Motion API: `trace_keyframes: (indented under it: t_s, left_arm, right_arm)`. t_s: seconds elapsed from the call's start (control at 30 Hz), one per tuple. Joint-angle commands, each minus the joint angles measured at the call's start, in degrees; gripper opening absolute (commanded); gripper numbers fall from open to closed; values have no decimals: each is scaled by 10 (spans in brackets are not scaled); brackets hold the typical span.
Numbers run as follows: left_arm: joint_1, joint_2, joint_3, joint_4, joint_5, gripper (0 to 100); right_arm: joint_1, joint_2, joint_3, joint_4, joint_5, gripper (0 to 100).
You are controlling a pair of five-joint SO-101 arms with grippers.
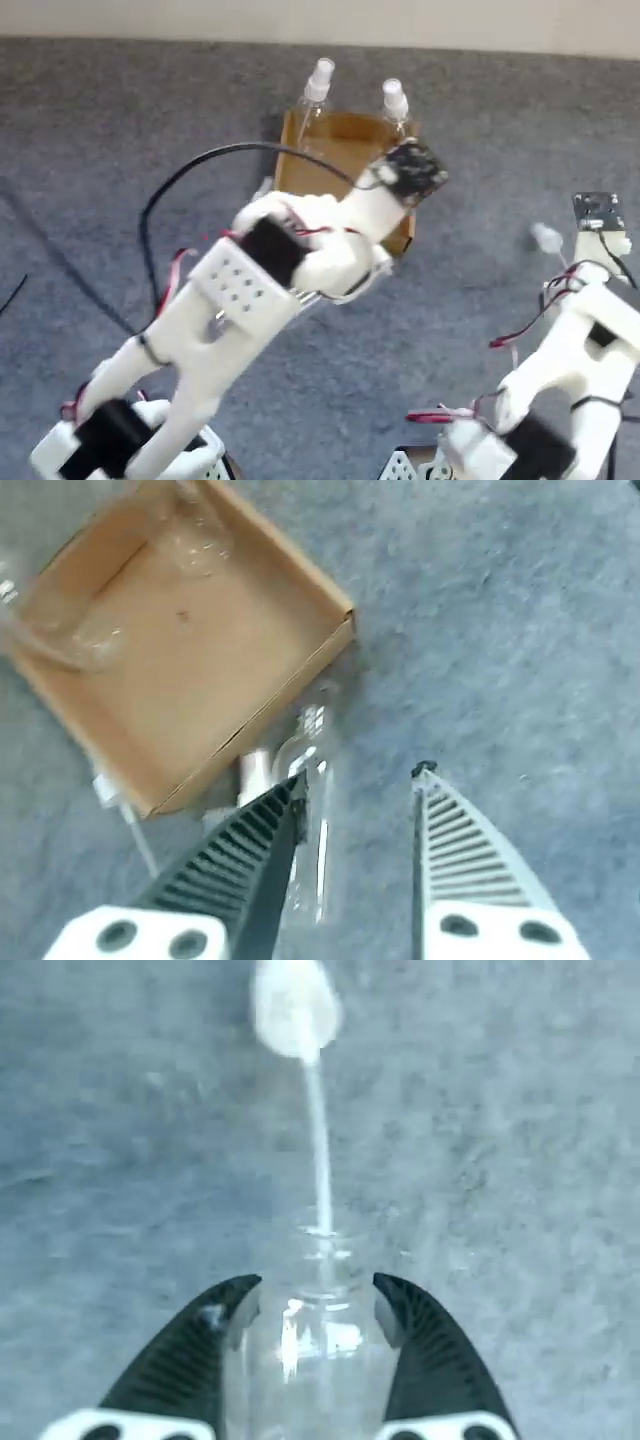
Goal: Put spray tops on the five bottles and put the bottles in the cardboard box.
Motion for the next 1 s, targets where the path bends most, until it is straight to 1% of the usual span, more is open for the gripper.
trace_keyframes:
  t_s: [0.0, 0.17, 0.2, 0.27, 0.33, 0.43, 0.5, 0.63, 0.7, 0.8, 0.87, 0.97]
  left_arm:
    - [27, 59, -86, 3, 33, 155]
    - [42, 95, -124, 3, 57, 156]
    - [42, 95, -125, 4, 61, 155]
    - [36, 90, -125, 4, 62, 155]
    - [27, 81, -127, 14, 62, 154]
    - [9, 67, -124, 40, 62, 154]
    - [-15, 59, -124, 66, 62, 154]
    - [-81, 39, -124, 113, 61, 155]
    - [-114, 23, -124, 130, 56, 155]
    - [-139, -5, -123, 147, 19, 155]
    - [-144, -22, -111, 153, 14, 156]
    - [-145, -45, -70, 147, 12, 158]
  right_arm:
    - [25, 91, -79, -10, 59, 15]
    - [33, 221, -168, -10, 159, 15]
    - [32, 240, -183, -10, 163, 16]
    - [25, 265, -201, -10, 142, 19]
    - [16, 279, -215, -10, 101, 24]
    - [-10, 288, -229, -10, 45, 79]
    - [-35, 291, -235, -11, 21, 112]
    - [-78, 306, -240, -16, -10, 116]
    - [-97, 311, -239, -55, -30, 100]
    - [-118, 312, -236, -131, -65, 1]
    - [-131, 312, -236, -155, -69, 8]
    - [-139, 309, -238, -157, -72, 3]
